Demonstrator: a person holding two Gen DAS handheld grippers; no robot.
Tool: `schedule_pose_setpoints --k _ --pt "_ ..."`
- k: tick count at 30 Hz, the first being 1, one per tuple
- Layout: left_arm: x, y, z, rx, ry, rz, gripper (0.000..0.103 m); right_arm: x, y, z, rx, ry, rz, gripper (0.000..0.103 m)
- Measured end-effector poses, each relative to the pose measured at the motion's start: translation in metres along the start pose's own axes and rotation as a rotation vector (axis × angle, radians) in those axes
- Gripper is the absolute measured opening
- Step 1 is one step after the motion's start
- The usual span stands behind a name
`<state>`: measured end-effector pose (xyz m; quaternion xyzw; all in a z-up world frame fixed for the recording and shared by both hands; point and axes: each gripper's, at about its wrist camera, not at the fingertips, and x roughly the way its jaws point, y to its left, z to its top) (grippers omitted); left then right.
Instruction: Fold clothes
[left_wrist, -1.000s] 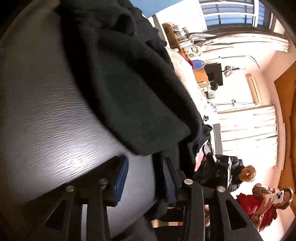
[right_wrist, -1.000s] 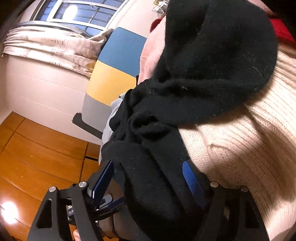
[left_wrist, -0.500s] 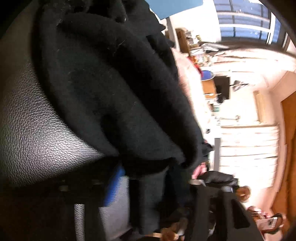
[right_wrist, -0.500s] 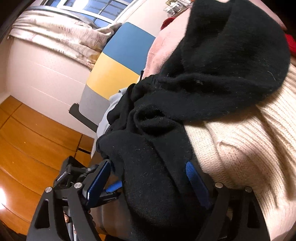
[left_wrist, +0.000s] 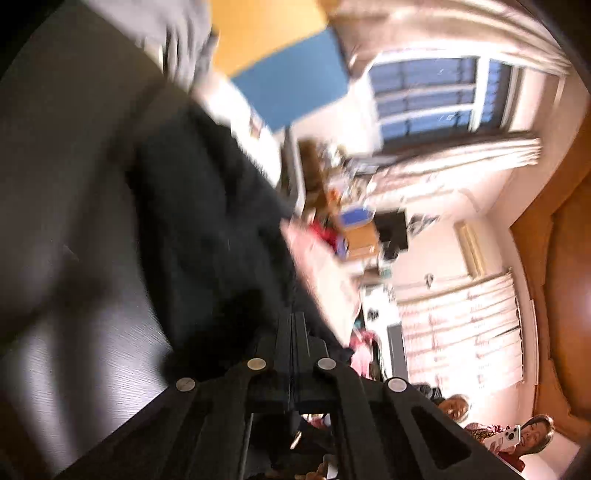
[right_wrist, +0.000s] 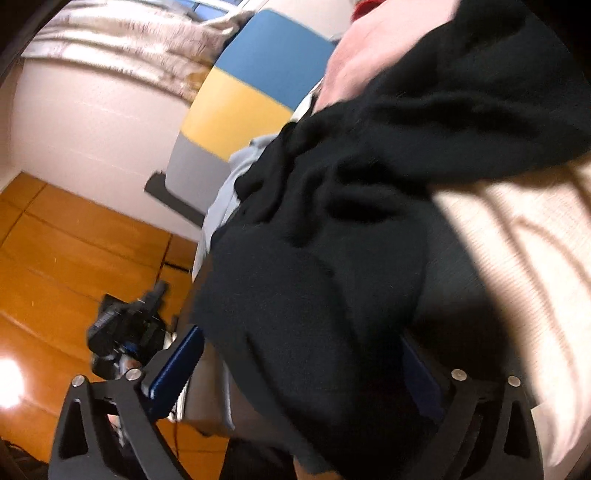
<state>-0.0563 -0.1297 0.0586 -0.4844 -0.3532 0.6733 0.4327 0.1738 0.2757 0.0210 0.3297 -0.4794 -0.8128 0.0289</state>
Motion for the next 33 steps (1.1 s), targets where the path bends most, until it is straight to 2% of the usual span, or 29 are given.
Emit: schedule_pose_setpoints --k 2,4,5,7,8,11,13,15,17,21,25,28,30,31,32,33 --pt "-0.047 0.004 0.026 0.019 -0.079 0.042 0.0 0.005 0.008 -0.003 -0.007 0.02 0.0 0.103" --pt "-0.072 0.019 0.038 0.029 -0.11 0.109 0.002 0.006 0.016 -0.002 -0.032 0.011 -0.041 0.103" --pt "-0.079 0.027 0.037 0.031 -0.098 0.145 0.011 0.004 0.018 -0.001 -0.048 -0.007 -0.078 0.103" --pt "-0.077 0.044 0.026 0.012 -0.032 0.191 0.019 -0.003 0.023 0.002 -0.067 -0.045 -0.127 0.103" --pt "-0.074 0.05 0.02 0.003 -0.005 0.183 0.022 -0.005 0.025 0.003 -0.074 -0.056 -0.14 0.103" --pt "-0.031 0.045 -0.015 0.074 0.077 0.186 0.032 -0.005 0.032 0.004 -0.096 -0.046 -0.16 0.103" --pt "-0.001 0.04 -0.039 0.124 0.131 0.189 0.033 -0.003 0.037 0.002 -0.116 -0.033 -0.174 0.103" --pt "0.027 0.027 -0.042 0.199 0.173 0.227 0.037 -0.003 0.038 0.001 -0.117 -0.029 -0.178 0.103" --pt "0.054 0.014 -0.048 0.279 0.219 0.249 0.051 -0.006 0.035 0.001 -0.11 -0.036 -0.174 0.103" --pt "0.086 0.001 -0.063 0.364 0.269 0.285 0.058 -0.014 0.031 -0.002 -0.11 -0.061 -0.159 0.103" --pt "0.112 -0.007 -0.075 0.428 0.305 0.319 0.058 -0.024 0.03 0.001 -0.116 -0.083 -0.113 0.103" --pt "0.119 -0.005 -0.069 0.417 0.288 0.317 0.056 -0.027 0.028 0.005 -0.111 -0.083 -0.082 0.103" --pt "0.131 -0.005 -0.064 0.396 0.292 0.309 0.042 -0.026 0.025 0.008 -0.097 -0.081 -0.055 0.103" --pt "0.143 -0.007 -0.064 0.386 0.307 0.304 0.018 -0.026 0.023 0.011 -0.081 -0.08 -0.032 0.103" --pt "0.147 -0.001 -0.061 0.353 0.317 0.301 0.002 -0.025 0.02 0.013 -0.062 -0.079 -0.01 0.103" --pt "0.15 0.006 -0.058 0.316 0.327 0.298 0.003 -0.023 0.017 0.016 -0.043 -0.072 0.012 0.103"
